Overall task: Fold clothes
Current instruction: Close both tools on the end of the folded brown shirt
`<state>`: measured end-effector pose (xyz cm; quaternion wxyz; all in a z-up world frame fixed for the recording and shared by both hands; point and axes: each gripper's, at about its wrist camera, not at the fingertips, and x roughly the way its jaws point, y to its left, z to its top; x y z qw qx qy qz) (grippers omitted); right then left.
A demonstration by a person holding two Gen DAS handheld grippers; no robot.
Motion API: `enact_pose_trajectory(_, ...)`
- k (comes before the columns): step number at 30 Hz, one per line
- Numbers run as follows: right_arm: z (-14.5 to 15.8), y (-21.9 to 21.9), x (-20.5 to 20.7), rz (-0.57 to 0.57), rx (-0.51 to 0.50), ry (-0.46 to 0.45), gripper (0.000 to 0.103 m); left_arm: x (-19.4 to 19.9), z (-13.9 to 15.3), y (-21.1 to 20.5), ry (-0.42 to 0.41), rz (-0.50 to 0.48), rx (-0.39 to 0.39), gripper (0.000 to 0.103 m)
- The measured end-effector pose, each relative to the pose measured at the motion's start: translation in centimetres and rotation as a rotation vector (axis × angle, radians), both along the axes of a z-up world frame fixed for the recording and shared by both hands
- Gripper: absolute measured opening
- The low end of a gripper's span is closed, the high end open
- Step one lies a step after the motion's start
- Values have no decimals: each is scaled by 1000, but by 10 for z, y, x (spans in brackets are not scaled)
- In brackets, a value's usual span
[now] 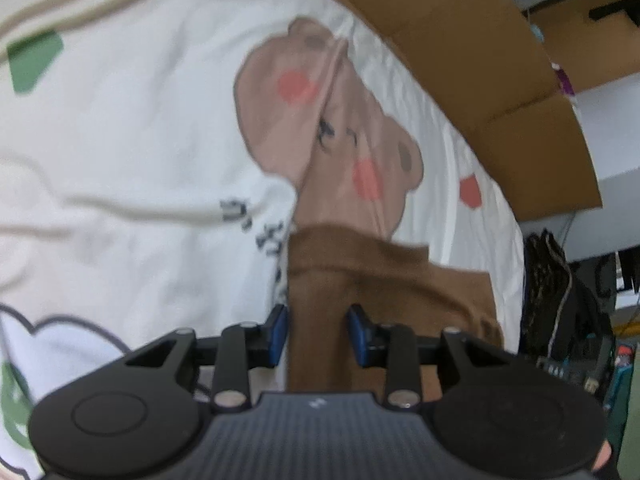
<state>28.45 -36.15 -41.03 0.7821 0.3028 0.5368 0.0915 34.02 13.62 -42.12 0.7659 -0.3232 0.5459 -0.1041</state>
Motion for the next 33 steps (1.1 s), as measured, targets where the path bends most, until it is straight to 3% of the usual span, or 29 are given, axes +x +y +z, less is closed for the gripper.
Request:
enact_pose_trajectory(3,3,4,3,20,-9,-2,23,0,-2,-4,-11,-7,-9,20)
enact_pose_trajectory(4,6,6,4,27,-21,-4,22,1,0,-5,-18,-12,-10,12)
enact_pose_trajectory(6,9,6,4,36,-26,-6,18,2,4,-7,-32,-26,-10,8)
enact_pose_trajectory(9,13,5,3,47,-25,-7,17,0,12,-7,-60,-46,-22,7)
enact_pose_trajectory(12,17,4,2,57,-24,-7,22,-1,11,-4,-55,-42,-43,10)
enact_pose_trajectory(13,18,3,1,60,-24,-8,25,-2,9,-2,-45,-36,-41,17)
enact_pose_trajectory(14,20,3,1,64,-23,-8,34,-2,7,-1,-37,-32,-35,24)
enact_pose_trajectory(16,16,0,-1,55,-8,9,37,-2,4,-1,-23,-39,-9,25)
enact_pose_trajectory(18,11,-3,-4,47,8,24,48,-4,-2,3,-5,-35,-35,29)
enact_pose_trajectory(33,-15,-2,18,19,188,16,51,11,-23,-2,-50,-5,-198,32)
